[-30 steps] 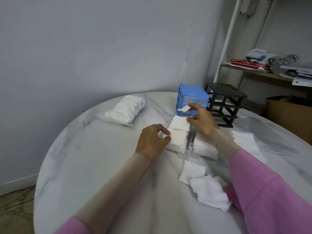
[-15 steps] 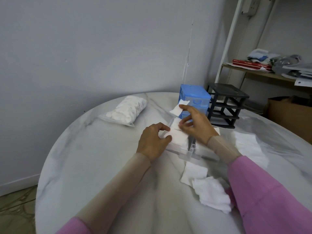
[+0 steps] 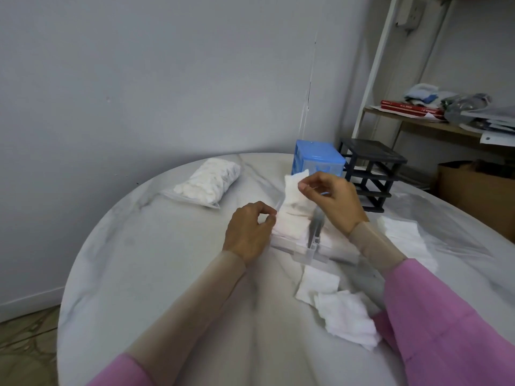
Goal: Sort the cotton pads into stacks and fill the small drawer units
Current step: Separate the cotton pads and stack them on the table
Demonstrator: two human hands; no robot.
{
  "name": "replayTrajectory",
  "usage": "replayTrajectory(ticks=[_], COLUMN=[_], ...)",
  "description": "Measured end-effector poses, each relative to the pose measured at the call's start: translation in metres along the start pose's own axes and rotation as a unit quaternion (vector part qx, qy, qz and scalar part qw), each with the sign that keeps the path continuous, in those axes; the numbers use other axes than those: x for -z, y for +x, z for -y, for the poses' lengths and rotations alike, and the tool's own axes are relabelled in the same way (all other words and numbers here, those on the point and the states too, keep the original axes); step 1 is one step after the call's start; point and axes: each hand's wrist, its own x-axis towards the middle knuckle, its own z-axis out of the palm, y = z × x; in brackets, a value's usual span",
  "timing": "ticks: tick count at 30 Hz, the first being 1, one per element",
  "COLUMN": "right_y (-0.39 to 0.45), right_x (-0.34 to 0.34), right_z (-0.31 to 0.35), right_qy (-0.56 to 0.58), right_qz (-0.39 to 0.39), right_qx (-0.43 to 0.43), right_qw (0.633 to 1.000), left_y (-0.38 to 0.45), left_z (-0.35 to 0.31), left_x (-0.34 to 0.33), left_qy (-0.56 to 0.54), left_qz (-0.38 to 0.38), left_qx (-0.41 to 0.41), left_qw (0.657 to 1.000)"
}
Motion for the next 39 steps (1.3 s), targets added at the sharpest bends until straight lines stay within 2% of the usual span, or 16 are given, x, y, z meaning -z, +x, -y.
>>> replayTrajectory(ticks=[3,7,11,16,20,25,30,36,39], right_y=[0.003,0.002,-0.003,-0.004,-0.005,-0.009,-0.012,-0.016,-0.02], right_x=[0.004,0.006,0.002,-0.001,0.0,-0.001,0.0,0.001,0.004], right_z=[0.0,-0.003,-0.007,-0.006,-0.003,-0.001,0.0,0.001,0.002], right_qy=[0.006,0.091,0.077,0.066,0.014,-0.077,-0.151,-0.153,-0.149], right_qz=[-0.003,0.114,0.161,0.18,0.203,0.177,0.119,0.164,0.163], right_qx=[-0.011,-0.091,-0.109,-0.104,-0.09,-0.029,0.04,0.036,0.034], right_qw=[1.0,0.985,0.978,0.976,0.975,0.981,0.981,0.974,0.975], left_y=[0.0,0.0,-0.001,-0.002,-0.002,-0.003,-0.004,-0.004,-0.003], left_z=[0.0,0.001,0.001,-0.001,-0.002,-0.002,-0.004,-0.001,-0.001], left_x=[0.001,0.002,0.002,0.003,0.003,0.003,0.002,0.0,0.0], left_qy=[-0.014,-0.022,-0.036,-0.032,-0.037,-0.044,0.027,0.048,0.046], left_qz=[-0.011,-0.035,-0.037,-0.032,-0.025,-0.003,0.012,0.016,0.008], left_qx=[0.002,0.007,0.007,-0.006,0.0,-0.013,-0.063,-0.063,-0.062], left_qw=[1.0,0.999,0.999,0.999,0.999,0.999,0.998,0.997,0.997])
